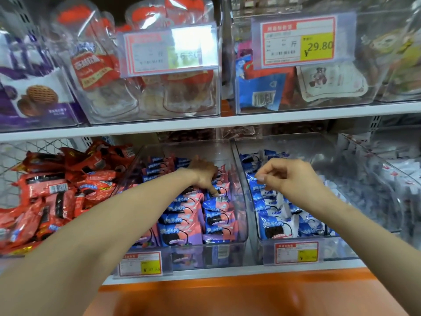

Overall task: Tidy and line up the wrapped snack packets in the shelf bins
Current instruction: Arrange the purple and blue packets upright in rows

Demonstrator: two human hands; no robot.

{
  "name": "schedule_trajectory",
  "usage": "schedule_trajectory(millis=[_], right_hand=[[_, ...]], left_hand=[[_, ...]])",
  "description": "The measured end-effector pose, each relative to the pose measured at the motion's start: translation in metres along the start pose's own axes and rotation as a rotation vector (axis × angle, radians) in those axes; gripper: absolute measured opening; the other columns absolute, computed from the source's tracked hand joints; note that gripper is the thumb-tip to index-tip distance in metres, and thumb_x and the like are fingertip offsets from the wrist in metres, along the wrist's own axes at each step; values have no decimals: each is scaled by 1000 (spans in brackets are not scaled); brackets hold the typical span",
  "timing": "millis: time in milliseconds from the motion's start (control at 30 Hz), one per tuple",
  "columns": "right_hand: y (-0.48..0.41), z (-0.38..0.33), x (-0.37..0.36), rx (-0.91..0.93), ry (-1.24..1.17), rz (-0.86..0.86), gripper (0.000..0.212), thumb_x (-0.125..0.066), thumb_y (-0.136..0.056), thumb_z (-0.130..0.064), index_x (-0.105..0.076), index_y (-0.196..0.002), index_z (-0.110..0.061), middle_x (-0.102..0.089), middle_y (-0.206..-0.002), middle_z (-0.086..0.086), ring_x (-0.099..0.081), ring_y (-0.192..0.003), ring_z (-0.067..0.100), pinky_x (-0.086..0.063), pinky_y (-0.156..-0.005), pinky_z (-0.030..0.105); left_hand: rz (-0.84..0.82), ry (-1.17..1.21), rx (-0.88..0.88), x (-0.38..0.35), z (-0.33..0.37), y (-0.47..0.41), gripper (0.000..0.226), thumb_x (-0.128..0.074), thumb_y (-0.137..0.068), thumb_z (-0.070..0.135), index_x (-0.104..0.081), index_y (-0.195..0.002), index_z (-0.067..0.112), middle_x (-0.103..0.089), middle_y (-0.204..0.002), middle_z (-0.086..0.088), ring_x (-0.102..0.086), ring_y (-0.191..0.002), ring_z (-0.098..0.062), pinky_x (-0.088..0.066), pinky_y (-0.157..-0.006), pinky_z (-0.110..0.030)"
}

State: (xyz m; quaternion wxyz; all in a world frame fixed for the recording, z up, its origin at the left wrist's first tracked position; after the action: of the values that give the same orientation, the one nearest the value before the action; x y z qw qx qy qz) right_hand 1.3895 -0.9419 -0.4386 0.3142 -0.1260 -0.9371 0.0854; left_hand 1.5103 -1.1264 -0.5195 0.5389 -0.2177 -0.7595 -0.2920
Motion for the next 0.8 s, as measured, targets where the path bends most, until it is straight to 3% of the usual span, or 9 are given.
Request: schedule_trajectory(millis=[67, 133, 200, 267, 333, 433, 567, 667, 800], right_hand=[[0, -2, -1, 9, 13, 0, 10, -66, -86, -15, -68, -77, -19, -70, -77, -1, -65, -74, 18, -52, -67, 19], [-1, -4, 0, 20, 23, 4, 13, -66, -87, -15, -67, -76, -21, -69, -76, -1, -65, -72, 17, -52, -68, 20], [-2, -5, 0, 28, 11, 11, 15, -65, -87, -14, -66, -74, -23, -69, -76, -2, -65, -71, 16, -51, -68, 18], [-3, -6, 0, 28, 5, 14, 15, -65, -87, -13, -67, -75, -22, -68, -75, -2, -65, -72, 16, -50, -66, 15], [-4, -6, -1, 23, 5, 10, 14, -65, -87, -13, -67, -75, -21, -68, -75, -2, -65, -74, 18, -51, -66, 15], [-5, -8, -5, 20, 18, 1, 15, -65, -87, -12, -66, -75, -21, -69, -78, 1, -65, -79, 21, -51, -68, 18], [-5, -12, -10, 30, 37, -7, 13, -64, -88, -12, -66, -78, -19, -67, -78, 1, -64, -76, 18, -47, -63, 10], [-6, -14, -11, 34, 41, -2, 10, -63, -88, -11, -68, -81, -17, -67, -78, 0, -63, -74, 17, -48, -65, 10], [-8, -14, -13, 40, 56, 4, 7, -63, -88, -11, -69, -85, -14, -70, -85, 6, -66, -79, 20, -53, -75, 23]], left_hand=[[-32, 90, -16, 4, 0, 5, 71, -67, -74, 57, -49, -129, 16, -51, -132, -7, -45, -122, -27, -30, -103, -39], [40, 261, -39, 20, 1, 12, 63, -70, -78, 47, -49, -127, 13, -53, -129, -7, -48, -118, -26, -35, -97, -33], [91, 455, -107, 34, 5, 22, 46, -71, -80, 38, -54, -113, 11, -58, -111, -4, -54, -102, -22, -41, -84, -30], [-66, 571, -201, 29, 15, 33, 35, -73, -79, 33, -56, -102, 13, -57, -92, 1, -53, -84, -15, -44, -74, -29], [-213, 416, -249, 12, 25, 41, 42, -76, -75, 38, -57, -104, 14, -56, -86, 5, -52, -77, -13, -41, -66, -26], [-161, 96, -257, -4, 31, 41, 61, -74, -69, 54, -54, -113, 16, -56, -93, -3, -53, -86, -22, -44, -70, -31], [-146, 315, -228, 2, 28, 34, 36, -75, -77, 32, -49, -98, 17, -53, -88, -2, -46, -79, -19, -33, -56, -24], [-125, 361, -228, 9, 23, 34, 24, -69, -83, 26, -51, -94, 15, -52, -87, -2, -44, -78, -19, -30, -57, -27], [-68, 291, -193, 12, 22, 36, 36, -71, -81, 31, -57, -106, 9, -58, -94, -5, -47, -81, -19, -29, -61, -27]])
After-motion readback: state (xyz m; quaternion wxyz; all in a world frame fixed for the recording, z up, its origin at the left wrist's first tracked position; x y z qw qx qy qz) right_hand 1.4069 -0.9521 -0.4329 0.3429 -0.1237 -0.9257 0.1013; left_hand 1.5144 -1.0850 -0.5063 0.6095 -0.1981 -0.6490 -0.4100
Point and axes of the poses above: each hand's wrist, its own y-axis away from the middle knuckle, its own x-axis out of the back of the hand, z = x × y, the point moved 7 cm from there along -y, towards the middle knuckle
